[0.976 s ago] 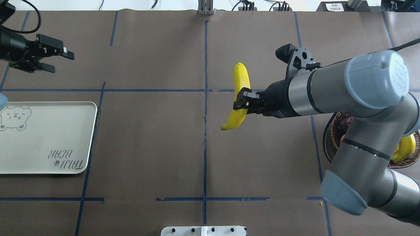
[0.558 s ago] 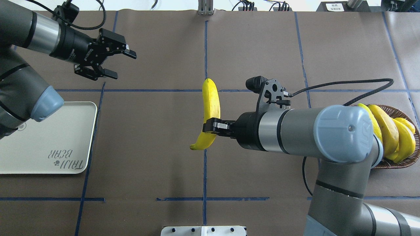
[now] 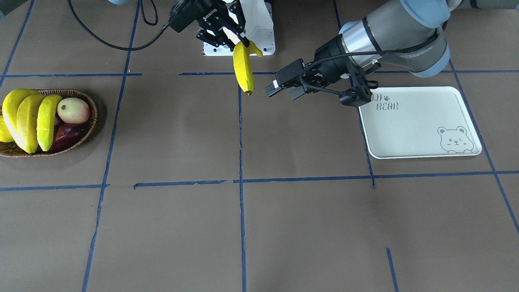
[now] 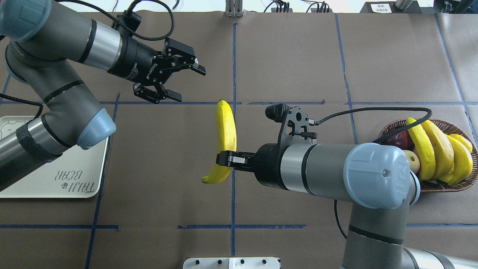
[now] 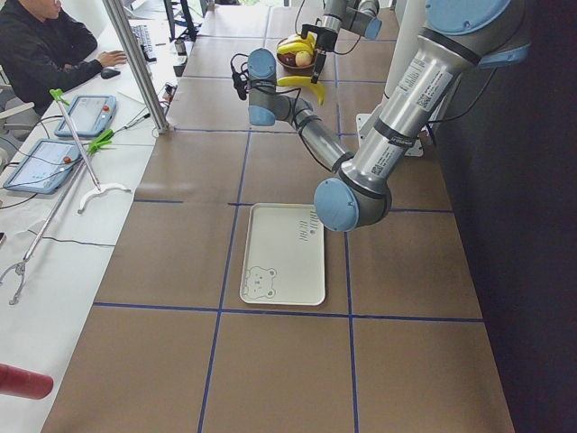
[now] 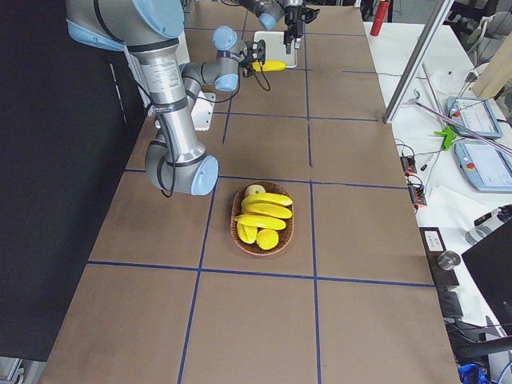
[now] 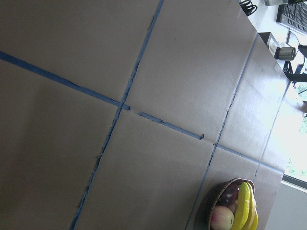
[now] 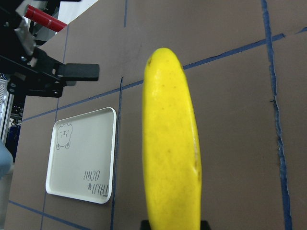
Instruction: Transfer all bananas from basket to plate
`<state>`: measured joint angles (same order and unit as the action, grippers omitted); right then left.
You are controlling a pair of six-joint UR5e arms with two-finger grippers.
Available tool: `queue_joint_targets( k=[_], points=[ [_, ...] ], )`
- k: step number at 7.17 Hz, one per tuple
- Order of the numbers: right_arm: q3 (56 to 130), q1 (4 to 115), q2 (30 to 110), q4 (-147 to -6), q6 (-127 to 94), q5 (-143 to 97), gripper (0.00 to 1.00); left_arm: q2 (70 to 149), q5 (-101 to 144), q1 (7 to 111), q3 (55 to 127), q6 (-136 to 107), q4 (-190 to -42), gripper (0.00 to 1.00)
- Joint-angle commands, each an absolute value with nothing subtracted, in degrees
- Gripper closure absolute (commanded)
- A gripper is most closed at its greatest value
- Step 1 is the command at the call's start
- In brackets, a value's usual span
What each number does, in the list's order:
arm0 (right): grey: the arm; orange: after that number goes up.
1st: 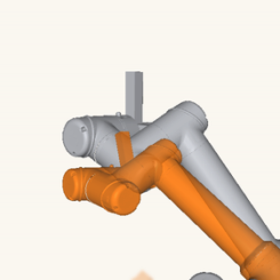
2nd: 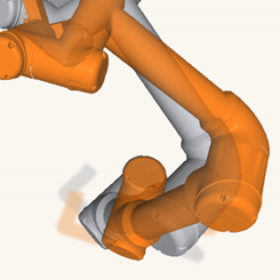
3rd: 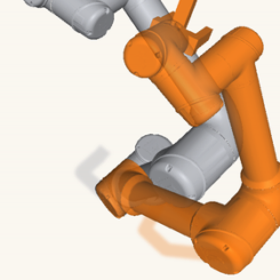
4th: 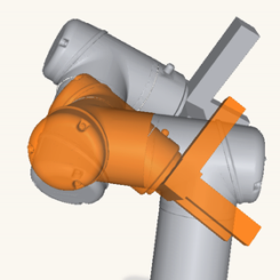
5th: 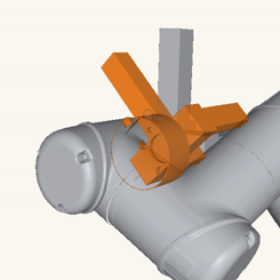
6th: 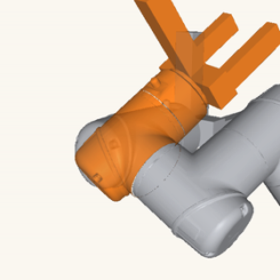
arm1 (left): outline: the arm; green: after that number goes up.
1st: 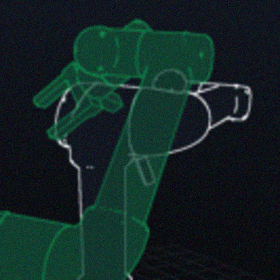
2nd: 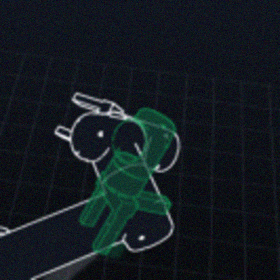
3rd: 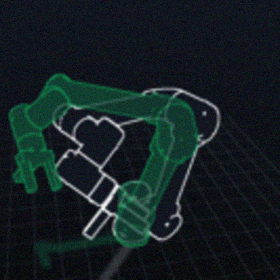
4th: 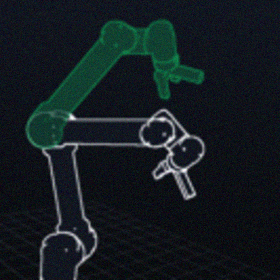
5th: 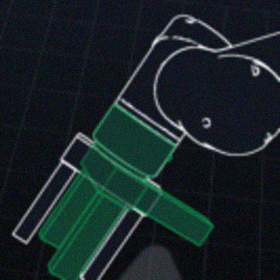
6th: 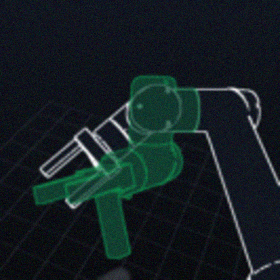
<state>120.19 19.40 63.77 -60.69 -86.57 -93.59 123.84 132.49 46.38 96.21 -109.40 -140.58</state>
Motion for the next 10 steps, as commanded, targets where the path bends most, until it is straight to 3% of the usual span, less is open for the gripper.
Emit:
queue_joint_targets(
  k=[1, 7, 8, 9, 10],
  points=[
    [120.2, 19.2, 63.4, -60.6, -86.6, -93.5, 0.99, 125.1, 128.1, 41.3, 96.2, -109.6, -140.8, 0.01],
    [120.2, 19.2, 63.4, -60.7, -86.7, -93.4, 0.99, 124.2, 128.1, 37.6, 100.1, -109.9, -140.5, 0.01],
    [120.2, 19.2, 63.4, -60.7, -86.7, -93.4, 0.99, 124.2, 128.0, 37.6, 100.1, -109.9, -140.4, 0.27],
    [120.2, 19.2, 63.5, -60.7, -86.7, -93.4, 0.99, 123.7, 127.9, 37.6, 100.3, -109.6, -140.6, 0.95],
    [120.2, 19.2, 63.5, -60.7, -86.7, -93.3, 0.99, 123.5, 127.9, 37.6, 100.6, -109.8, -140.5, 1.00]
  ],
)
